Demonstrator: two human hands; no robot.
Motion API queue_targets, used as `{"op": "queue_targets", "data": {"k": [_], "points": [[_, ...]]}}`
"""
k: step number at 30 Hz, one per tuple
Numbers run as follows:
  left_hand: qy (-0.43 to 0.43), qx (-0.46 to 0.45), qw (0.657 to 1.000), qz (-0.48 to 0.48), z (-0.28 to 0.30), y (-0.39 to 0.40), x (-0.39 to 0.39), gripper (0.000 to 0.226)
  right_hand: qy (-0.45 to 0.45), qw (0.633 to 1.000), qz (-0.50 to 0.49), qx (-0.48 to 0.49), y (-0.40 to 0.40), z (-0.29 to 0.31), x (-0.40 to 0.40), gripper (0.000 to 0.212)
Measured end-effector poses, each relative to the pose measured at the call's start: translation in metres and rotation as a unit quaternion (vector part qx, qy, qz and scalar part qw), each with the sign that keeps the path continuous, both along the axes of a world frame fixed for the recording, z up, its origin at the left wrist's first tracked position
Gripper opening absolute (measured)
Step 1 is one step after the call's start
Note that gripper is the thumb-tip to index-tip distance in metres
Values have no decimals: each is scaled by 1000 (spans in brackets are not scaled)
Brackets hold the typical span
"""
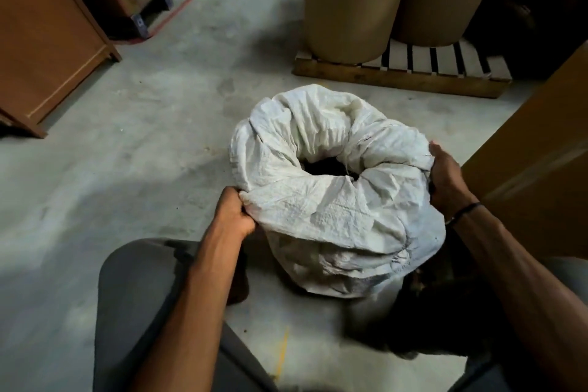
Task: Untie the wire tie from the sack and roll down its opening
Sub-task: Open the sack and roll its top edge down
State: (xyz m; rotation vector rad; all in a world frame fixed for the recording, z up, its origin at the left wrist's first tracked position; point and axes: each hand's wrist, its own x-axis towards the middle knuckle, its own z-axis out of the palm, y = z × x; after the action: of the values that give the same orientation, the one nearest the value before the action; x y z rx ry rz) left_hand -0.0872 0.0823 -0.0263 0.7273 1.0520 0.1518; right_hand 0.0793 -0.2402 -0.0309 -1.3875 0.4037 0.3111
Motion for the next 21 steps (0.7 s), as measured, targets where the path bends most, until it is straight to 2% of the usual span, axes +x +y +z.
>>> {"op": "queue_targets", "data": {"k": [2,4,7,9,11,14,18,21], "points": [[28,40,999,6,2,4,-5,42,-61,990,37,-124,-1,4,-12,38],[86,109,990,15,-1,4,-10,43,-107,963,86,-232,1,3,-26,51],[216,263,940,-21,-4,-4,-19,52,-147,917,141,-344,5,-2,-45,73],[231,347,906,-75,-3,-16,-23,53,-176,883,139,-413,7,-6,-56,78],[226,376,892,-104,-3,-28,-27,54,-195,862,130,-450,11,-3,-74,80],[247,318,909,-108,-14,-47,-36,62,-171,866,136,-450,18,-3,-101,83],[230,89,966,-73,-26,-85,-58,97,-77,896,151,-410,31,-28,-123,109],[213,1,974,-72,-33,-99,-65,106,-8,906,139,-399,31,-53,-121,129]]}}
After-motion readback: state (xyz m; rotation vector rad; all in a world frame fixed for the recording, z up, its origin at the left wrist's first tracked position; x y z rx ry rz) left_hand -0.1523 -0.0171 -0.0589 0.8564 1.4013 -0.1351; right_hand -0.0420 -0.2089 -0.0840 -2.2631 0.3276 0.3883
